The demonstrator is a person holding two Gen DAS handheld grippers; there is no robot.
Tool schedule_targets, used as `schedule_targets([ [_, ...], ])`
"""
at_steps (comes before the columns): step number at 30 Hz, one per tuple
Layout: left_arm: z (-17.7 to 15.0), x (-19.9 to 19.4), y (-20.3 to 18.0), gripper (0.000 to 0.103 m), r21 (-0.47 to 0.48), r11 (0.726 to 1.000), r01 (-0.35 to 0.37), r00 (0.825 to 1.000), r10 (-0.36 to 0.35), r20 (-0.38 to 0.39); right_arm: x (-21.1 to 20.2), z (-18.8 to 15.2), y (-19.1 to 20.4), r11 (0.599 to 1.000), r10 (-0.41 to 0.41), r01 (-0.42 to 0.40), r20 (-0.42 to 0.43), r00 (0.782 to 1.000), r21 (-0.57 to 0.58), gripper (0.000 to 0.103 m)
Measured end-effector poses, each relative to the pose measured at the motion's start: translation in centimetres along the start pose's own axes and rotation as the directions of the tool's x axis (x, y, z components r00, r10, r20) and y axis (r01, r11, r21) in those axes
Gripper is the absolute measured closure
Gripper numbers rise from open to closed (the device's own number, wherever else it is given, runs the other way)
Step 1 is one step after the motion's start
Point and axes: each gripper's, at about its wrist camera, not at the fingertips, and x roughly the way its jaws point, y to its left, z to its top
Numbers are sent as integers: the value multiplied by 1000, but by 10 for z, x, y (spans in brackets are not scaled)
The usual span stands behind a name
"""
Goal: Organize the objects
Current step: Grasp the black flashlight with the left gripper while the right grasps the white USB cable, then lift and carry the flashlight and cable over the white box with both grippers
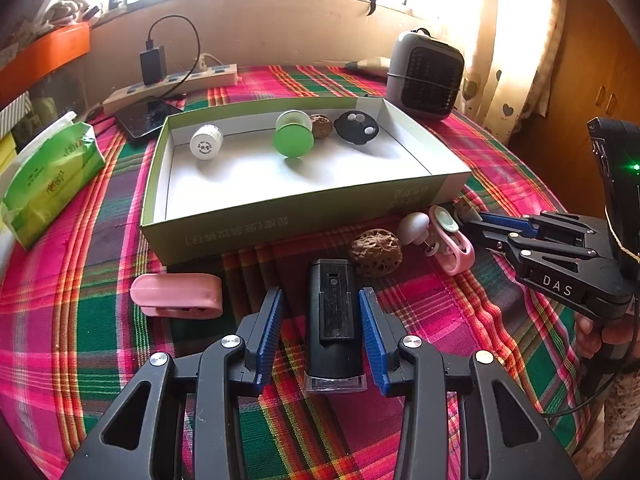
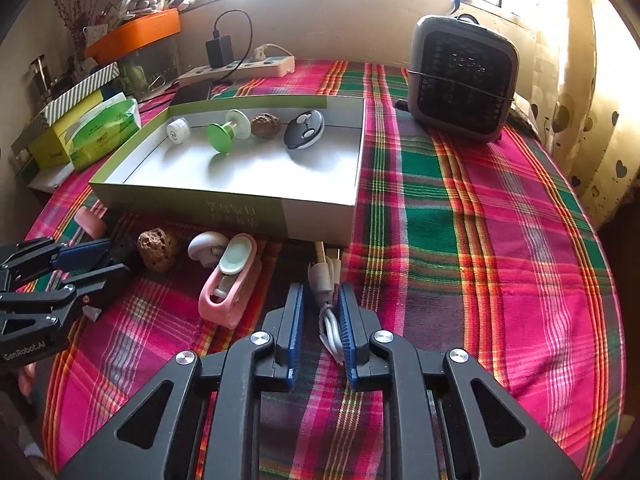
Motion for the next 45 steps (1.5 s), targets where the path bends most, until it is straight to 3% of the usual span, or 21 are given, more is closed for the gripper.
schedule_targets([
  [8, 0, 0, -2, 67, 5, 1000, -18, 1000, 18, -1, 1, 1, 2, 1000, -13, 13, 0, 1000, -4, 84],
  [12, 0, 0, 0, 77, -8, 999, -49, 999, 49, 1, 1, 0, 1, 1000, -15, 15, 1, 1000, 3, 86],
  [45, 2, -3, -5, 78, -28, 999, -46, 999, 46, 5, -8, -5, 0, 998, 10, -11, 19, 1000, 58, 91],
])
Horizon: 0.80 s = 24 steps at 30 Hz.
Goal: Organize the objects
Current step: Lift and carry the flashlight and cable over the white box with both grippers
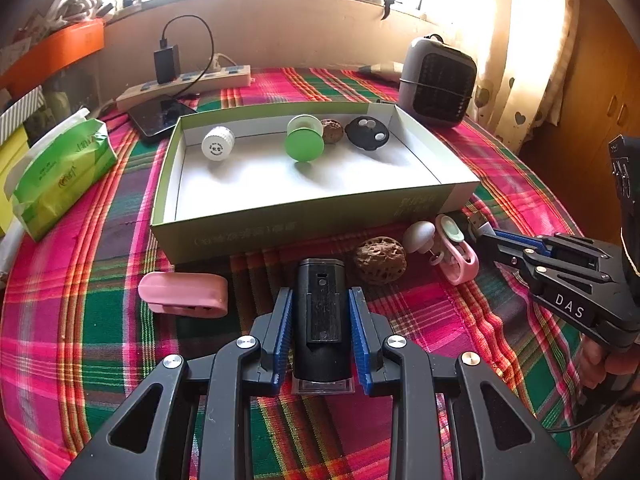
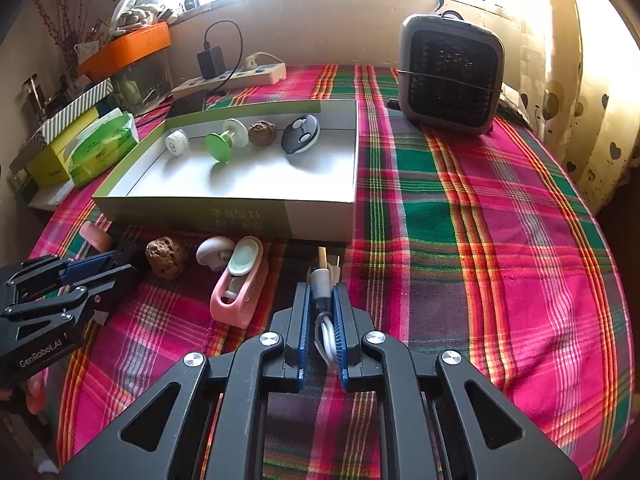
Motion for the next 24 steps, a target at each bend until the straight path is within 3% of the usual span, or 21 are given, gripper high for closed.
schedule_targets([
  [24, 10, -30, -4, 78, 8, 1000, -14, 998, 13, 57, -34, 9, 13, 999, 34, -34, 71, 997, -1, 91],
])
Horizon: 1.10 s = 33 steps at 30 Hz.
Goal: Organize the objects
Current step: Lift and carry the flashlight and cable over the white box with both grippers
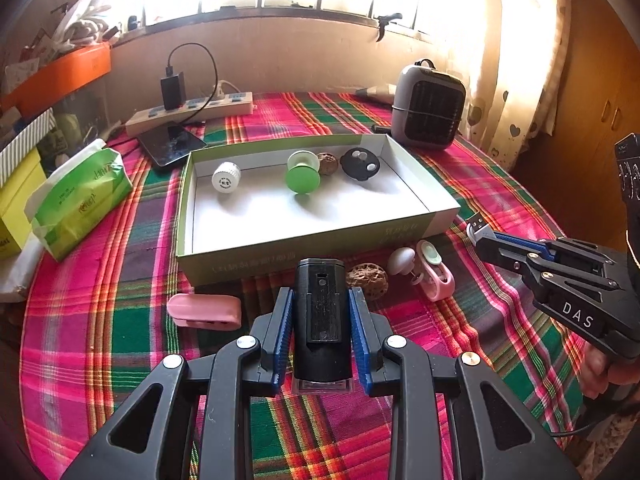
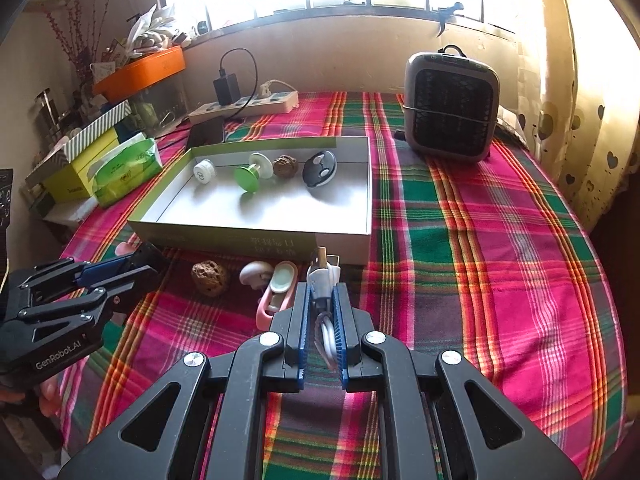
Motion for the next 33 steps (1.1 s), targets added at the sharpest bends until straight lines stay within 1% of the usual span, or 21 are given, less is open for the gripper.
schedule_targets([
  [15, 20, -7, 10, 78, -11, 1000, -20, 999, 21, 32, -1, 23, 20, 998, 54, -54, 22, 998, -22, 91],
  [18, 25, -6, 15, 78, -21, 1000, -8, 999, 9, 37, 3, 28, 22, 998, 65, -65, 21, 998, -21, 91],
  [33, 41, 11, 32, 78, -50, 999, -20, 1000, 20, 13, 23, 51, 37, 994, 107, -107, 14, 994, -39, 91],
])
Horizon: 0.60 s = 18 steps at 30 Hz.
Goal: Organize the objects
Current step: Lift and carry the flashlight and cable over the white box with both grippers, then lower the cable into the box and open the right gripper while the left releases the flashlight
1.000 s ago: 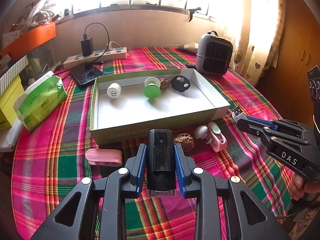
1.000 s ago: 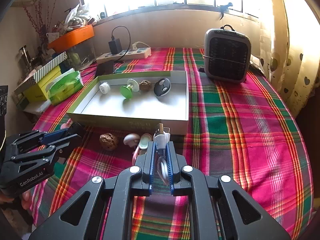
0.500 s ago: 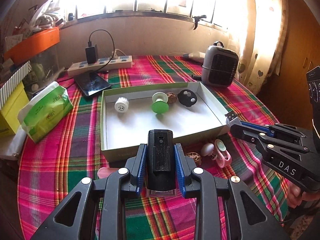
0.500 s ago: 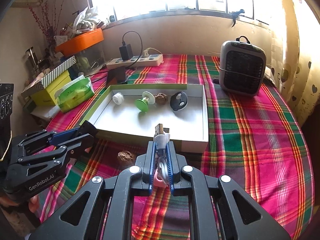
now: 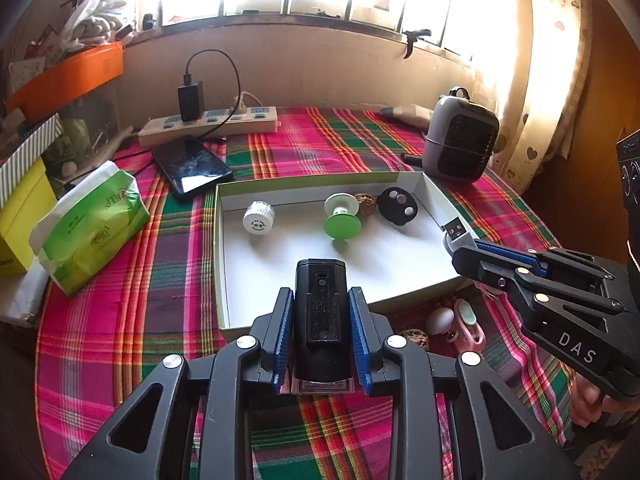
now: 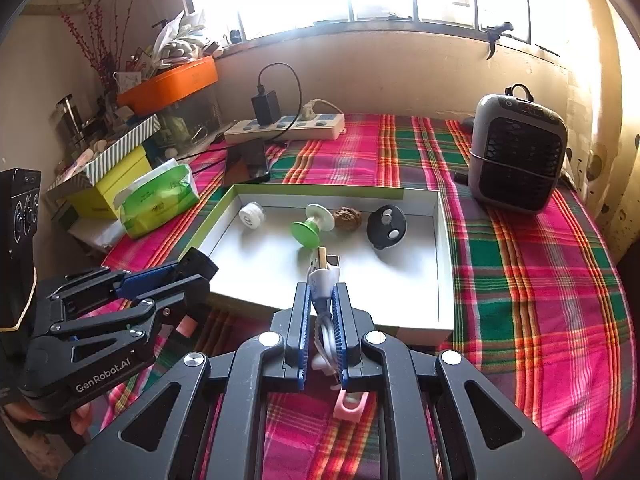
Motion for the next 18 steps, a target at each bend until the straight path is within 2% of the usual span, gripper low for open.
schedule_targets([
  [18, 11, 26, 19, 78, -39, 999, -11, 1000, 10, -29, 34, 29, 10, 998, 51, -52, -33, 998, -21, 91],
])
